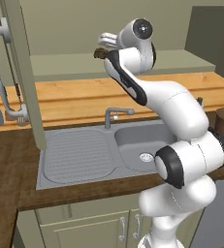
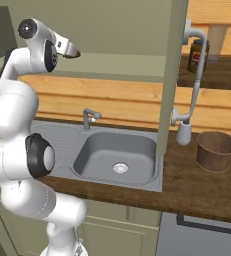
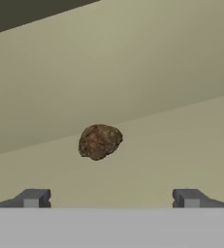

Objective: Open the cabinet, pick up the bread from the cabinet and place it in the basket. Then move the basket to the dining counter.

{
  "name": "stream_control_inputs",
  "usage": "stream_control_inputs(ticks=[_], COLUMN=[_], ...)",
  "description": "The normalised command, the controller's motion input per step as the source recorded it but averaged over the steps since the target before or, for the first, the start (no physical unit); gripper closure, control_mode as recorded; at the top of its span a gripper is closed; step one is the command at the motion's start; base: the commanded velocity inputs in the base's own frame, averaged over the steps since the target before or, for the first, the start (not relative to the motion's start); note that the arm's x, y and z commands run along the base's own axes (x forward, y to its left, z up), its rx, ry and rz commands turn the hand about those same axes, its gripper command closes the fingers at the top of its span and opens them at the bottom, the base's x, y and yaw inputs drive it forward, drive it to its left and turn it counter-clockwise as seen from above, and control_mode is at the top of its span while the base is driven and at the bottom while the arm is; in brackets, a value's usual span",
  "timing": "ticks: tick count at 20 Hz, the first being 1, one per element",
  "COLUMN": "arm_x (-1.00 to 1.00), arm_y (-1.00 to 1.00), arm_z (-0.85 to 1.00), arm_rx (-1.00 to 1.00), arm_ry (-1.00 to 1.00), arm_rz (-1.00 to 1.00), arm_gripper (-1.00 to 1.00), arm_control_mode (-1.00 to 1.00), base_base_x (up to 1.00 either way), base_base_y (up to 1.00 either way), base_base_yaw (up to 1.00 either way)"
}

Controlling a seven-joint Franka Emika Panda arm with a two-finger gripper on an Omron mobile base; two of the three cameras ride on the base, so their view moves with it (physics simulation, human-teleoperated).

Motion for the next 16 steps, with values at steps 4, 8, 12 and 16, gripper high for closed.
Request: stream_control_inputs(ticks=[4, 8, 12, 16], arm_x=[0.40, 0.79, 0.61, 0.59], arm_y=[0.18, 0.17, 0.10, 0.15], arm_z=[-0.01, 0.00, 0.00, -0.03], arm_rx=[0.00, -0.01, -0.09, -0.12], arm_ry=[0.00, 0.00, 0.05, 0.01], arm_rz=[0.00, 0.00, 0.01, 0.02], arm_gripper=[-1.00, -1.00, -1.00, -1.00], arm_control_mode=[-1.00, -1.00, -1.00, -1.00], base_base_x=[0.00, 0.00, 0.00, 0.00], base_base_y=[0.00, 0.00, 0.00, 0.00], base_base_yaw=[0.00, 0.00, 0.00, 0.00])
